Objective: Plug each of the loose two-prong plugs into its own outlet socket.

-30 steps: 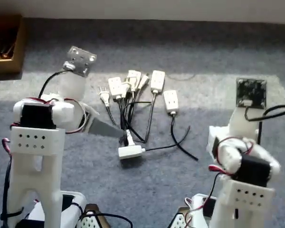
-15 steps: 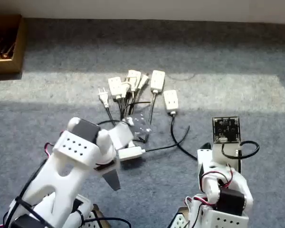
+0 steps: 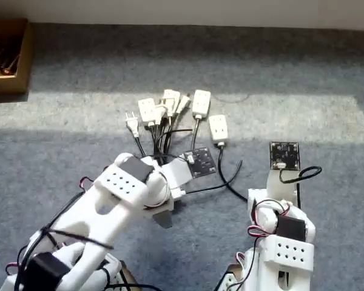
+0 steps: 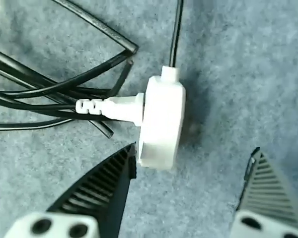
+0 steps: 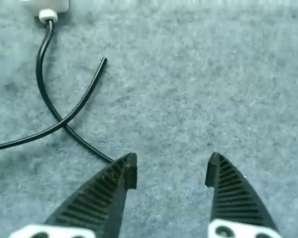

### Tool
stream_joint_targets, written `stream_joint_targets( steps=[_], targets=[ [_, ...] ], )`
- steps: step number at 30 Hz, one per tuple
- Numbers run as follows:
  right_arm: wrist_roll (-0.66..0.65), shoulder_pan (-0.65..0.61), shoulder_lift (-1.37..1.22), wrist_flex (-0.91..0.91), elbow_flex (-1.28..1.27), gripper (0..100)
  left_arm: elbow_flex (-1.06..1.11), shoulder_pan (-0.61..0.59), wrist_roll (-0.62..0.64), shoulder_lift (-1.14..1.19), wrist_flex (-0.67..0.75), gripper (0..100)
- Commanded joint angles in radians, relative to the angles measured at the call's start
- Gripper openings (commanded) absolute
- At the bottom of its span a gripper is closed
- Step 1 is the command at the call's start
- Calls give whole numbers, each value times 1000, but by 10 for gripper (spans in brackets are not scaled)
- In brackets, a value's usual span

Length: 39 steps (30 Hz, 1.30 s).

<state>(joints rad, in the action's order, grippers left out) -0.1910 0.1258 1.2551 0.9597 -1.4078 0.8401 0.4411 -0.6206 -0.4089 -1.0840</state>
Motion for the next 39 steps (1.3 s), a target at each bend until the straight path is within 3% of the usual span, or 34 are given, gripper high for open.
stream_joint_targets(
  steps=[1,7,15,17,26,29,36,39],
  targets=[
    [14,-12,2,-21,4,227,-61,-28,3,111,52,345],
    [14,-35,2,-19,2,227,-73,-28,3,206,74,322],
    [8,-82,2,-21,-28,227,-99,-28,-57,205,63,54],
    [8,-82,2,-22,-30,227,-124,-36,-60,205,17,4],
    [14,-84,2,-36,-36,227,-503,-199,-89,203,-344,5],
    [9,-84,2,-99,-84,227,-688,-337,-48,209,-393,5],
    [14,-84,2,-116,-108,227,-947,-835,11,216,-391,5],
    [14,-84,2,-116,-110,227,-990,-1064,11,217,-296,5]
  ],
)
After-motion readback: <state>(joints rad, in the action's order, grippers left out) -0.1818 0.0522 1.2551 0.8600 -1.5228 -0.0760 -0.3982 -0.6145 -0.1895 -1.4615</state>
